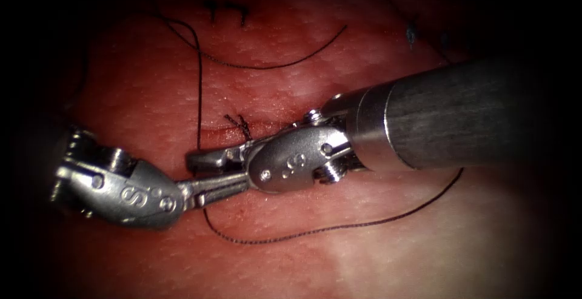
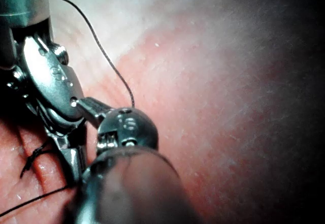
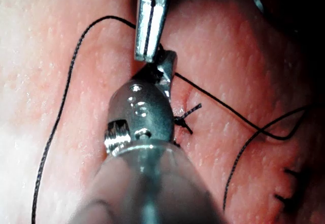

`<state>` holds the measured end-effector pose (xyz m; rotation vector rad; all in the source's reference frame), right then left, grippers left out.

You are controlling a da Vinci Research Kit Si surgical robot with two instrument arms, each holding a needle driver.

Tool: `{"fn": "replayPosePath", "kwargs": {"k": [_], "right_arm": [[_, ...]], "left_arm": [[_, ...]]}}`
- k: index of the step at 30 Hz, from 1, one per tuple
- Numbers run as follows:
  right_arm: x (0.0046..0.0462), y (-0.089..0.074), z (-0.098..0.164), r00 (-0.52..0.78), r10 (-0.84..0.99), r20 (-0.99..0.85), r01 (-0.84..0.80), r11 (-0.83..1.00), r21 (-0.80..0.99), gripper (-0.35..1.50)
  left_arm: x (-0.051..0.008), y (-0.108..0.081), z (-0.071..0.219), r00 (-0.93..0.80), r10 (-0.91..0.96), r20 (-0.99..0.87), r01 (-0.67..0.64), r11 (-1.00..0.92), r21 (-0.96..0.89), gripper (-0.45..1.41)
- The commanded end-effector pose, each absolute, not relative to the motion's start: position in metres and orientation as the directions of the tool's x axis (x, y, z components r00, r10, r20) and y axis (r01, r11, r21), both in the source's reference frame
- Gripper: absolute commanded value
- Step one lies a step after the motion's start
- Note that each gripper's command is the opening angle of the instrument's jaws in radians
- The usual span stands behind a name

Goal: Wound Closure

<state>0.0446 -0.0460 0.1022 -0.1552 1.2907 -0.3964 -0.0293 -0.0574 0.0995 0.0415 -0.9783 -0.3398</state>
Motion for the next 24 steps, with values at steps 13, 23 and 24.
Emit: {"fn": "replayPosePath", "kwargs": {"k": [13,23,24], "right_arm": [[0.0412,-0.044,0.098,0.195,-0.201,-0.960,0.028,0.979,-0.200,1.48],[0.0382,-0.044,0.097,0.209,-0.190,-0.959,-0.002,0.981,-0.195,1.48],[0.0376,-0.044,0.097,0.215,-0.189,-0.958,-0.004,0.981,-0.194,1.48]], "left_arm": [[-0.0250,-0.060,0.094,0.452,-0.307,0.837,0.261,0.943,0.206,-0.45],[-0.0166,-0.061,0.092,0.468,-0.301,0.831,0.287,0.941,0.180,-0.45],[-0.0144,-0.061,0.092,0.481,-0.295,0.826,0.293,0.942,0.165,-0.45]]}}
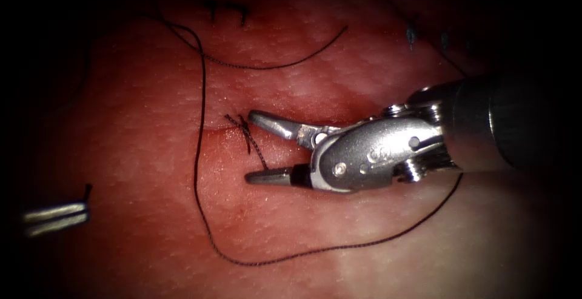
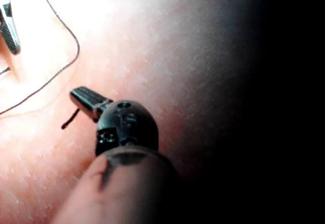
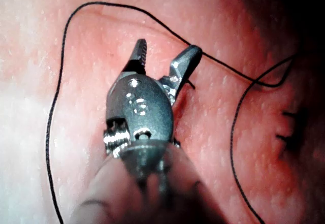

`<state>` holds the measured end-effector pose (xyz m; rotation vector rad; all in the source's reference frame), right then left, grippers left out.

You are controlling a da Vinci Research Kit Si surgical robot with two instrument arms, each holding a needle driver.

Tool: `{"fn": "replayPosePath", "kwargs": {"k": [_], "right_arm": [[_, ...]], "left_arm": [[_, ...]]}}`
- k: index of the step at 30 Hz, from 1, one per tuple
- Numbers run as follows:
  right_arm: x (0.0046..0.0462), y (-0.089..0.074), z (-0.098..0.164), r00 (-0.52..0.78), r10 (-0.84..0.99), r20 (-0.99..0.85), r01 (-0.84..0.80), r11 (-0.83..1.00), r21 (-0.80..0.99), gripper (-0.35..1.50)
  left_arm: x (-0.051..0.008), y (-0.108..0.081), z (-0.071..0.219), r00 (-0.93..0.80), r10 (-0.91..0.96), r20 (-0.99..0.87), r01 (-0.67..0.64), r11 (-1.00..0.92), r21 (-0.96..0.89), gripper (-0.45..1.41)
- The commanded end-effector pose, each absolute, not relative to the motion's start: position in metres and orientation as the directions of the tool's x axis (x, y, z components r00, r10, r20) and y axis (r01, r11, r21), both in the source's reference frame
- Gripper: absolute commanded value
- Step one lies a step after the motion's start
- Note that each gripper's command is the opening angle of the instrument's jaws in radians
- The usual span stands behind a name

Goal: Wound Closure

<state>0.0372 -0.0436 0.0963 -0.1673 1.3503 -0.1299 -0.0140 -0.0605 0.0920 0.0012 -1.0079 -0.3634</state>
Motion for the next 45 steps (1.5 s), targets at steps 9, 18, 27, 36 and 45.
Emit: {"fn": "replayPosePath", "kwargs": {"k": [9,18,27,36,45], "right_arm": [[0.0369,-0.044,0.097,0.222,-0.182,-0.958,-0.012,0.982,-0.190,1.43],[0.0369,-0.044,0.097,0.222,-0.165,-0.961,-0.016,0.985,-0.173,1.42],[0.0362,-0.044,0.097,0.217,-0.160,-0.963,-0.015,0.986,-0.167,1.42],[0.0357,-0.044,0.097,0.221,-0.147,-0.964,-0.020,0.988,-0.156,1.38],[0.0361,-0.044,0.097,0.225,-0.141,-0.964,-0.023,0.988,-0.150,1.38]], "left_arm": [[-0.0072,-0.062,0.098,0.421,-0.461,0.781,0.428,0.860,0.277,0.02],[-0.0063,-0.064,0.102,0.406,-0.661,0.631,0.398,0.750,0.529,0.93],[-0.0043,-0.063,0.099,0.513,-0.671,0.536,0.380,0.737,0.558,1.10],[-0.0075,-0.060,0.093,0.426,-0.637,0.643,0.271,0.768,0.581,1.08],[-0.0137,-0.052,0.091,0.275,-0.610,0.744,0.345,0.784,0.515,0.99]]}}
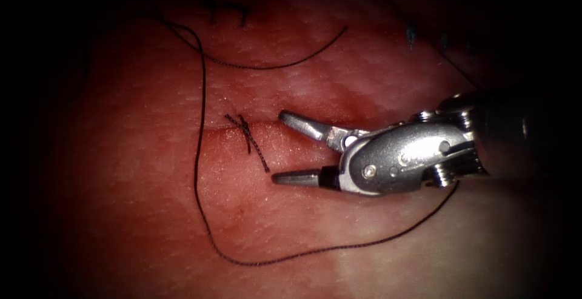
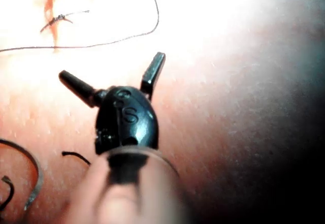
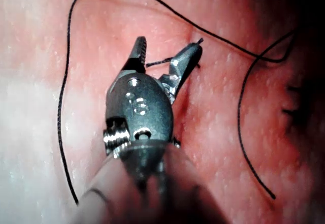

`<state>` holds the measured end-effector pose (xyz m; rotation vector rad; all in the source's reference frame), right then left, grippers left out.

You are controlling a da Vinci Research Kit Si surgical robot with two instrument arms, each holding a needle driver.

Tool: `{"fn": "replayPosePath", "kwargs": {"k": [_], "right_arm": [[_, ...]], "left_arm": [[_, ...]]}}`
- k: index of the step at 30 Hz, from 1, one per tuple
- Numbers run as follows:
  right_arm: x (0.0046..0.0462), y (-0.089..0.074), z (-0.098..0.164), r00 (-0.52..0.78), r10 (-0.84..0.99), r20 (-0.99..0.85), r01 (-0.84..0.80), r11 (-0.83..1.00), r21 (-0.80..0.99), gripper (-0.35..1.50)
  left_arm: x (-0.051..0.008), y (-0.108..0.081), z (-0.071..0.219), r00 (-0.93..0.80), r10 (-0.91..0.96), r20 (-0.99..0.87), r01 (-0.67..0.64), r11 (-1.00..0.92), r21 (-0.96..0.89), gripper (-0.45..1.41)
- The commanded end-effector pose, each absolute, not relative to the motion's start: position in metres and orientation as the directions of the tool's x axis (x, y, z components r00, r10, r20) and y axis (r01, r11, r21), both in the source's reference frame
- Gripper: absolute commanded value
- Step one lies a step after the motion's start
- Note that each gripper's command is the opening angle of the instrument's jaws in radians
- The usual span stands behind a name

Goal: Wound Closure

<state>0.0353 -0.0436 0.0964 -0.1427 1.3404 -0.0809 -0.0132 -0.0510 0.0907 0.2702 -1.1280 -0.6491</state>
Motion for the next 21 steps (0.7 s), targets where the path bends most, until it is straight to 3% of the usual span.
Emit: {"fn": "replayPosePath", "kwargs": {"k": [1,6,16,21], "right_arm": [[0.0361,-0.044,0.097,0.225,-0.141,-0.964,-0.023,0.988,-0.150,1.38],[0.0362,-0.044,0.097,0.225,-0.135,-0.965,-0.024,0.989,-0.144,1.38],[0.0362,-0.044,0.097,0.226,-0.129,-0.966,-0.026,0.990,-0.138,1.38],[0.0362,-0.044,0.097,0.226,-0.129,-0.966,-0.026,0.990,-0.138,1.38]], "left_arm": [[-0.0137,-0.052,0.091,0.275,-0.610,0.744,0.345,0.784,0.515,0.99],[-0.0133,-0.049,0.098,0.412,-0.602,0.684,0.439,0.789,0.429,0.99],[-0.0100,-0.049,0.105,0.536,-0.575,0.618,0.459,0.813,0.358,0.99],[-0.0090,-0.051,0.106,0.580,-0.585,0.567,0.451,0.810,0.374,0.74]]}}
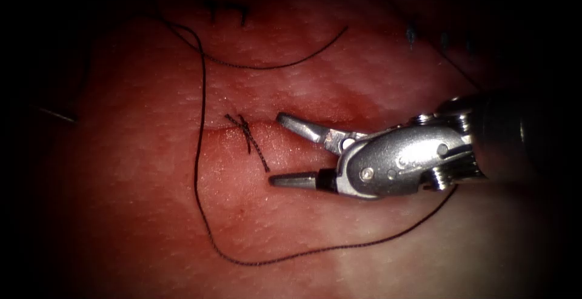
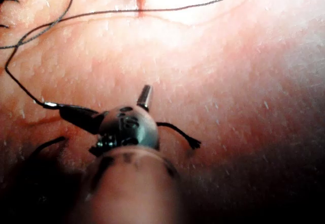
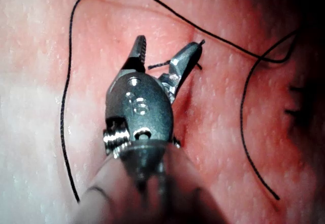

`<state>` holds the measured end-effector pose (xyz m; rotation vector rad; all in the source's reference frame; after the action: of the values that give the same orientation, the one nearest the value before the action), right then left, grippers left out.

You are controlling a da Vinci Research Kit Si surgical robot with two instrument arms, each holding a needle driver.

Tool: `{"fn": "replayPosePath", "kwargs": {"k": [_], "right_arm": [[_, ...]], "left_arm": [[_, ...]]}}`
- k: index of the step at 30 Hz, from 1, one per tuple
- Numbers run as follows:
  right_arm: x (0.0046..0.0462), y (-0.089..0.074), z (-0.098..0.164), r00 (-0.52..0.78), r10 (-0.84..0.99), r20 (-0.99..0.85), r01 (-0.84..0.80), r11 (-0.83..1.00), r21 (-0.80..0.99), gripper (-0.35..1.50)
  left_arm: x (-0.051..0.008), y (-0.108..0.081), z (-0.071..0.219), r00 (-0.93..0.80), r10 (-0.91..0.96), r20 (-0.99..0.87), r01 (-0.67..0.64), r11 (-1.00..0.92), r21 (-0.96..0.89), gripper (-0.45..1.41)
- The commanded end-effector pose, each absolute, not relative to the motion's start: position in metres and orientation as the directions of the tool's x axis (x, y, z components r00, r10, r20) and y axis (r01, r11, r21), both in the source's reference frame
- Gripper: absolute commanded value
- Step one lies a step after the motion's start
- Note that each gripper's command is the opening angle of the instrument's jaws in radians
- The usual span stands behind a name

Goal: Wound Closure

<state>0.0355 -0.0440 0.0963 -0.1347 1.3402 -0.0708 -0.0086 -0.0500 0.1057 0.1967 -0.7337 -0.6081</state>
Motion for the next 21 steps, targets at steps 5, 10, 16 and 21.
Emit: {"fn": "replayPosePath", "kwargs": {"k": [5,10,16,21], "right_arm": [[0.0363,-0.0444,0.0966,0.226,-0.123,-0.966,-0.027,0.991,-0.133,1.38],[0.0365,-0.0450,0.0959,0.230,-0.122,-0.966,-0.031,0.991,-0.132,1.38],[0.0365,-0.0450,0.0959,0.232,-0.121,-0.965,-0.032,0.991,-0.132,1.38],[0.0365,-0.0448,0.0960,0.233,-0.121,-0.965,-0.033,0.991,-0.132,1.38]], "left_arm": [[-0.0091,-0.0522,0.1073,0.632,-0.580,0.514,0.436,0.814,0.384,0.51],[-0.0082,-0.0525,0.1081,0.653,-0.577,0.491,0.431,0.816,0.385,-0.25],[-0.0081,-0.0529,0.1072,0.647,-0.584,0.491,0.414,0.809,0.418,-0.45],[-0.0088,-0.0528,0.1058,0.617,-0.604,0.504,0.432,0.796,0.424,-0.45]]}}
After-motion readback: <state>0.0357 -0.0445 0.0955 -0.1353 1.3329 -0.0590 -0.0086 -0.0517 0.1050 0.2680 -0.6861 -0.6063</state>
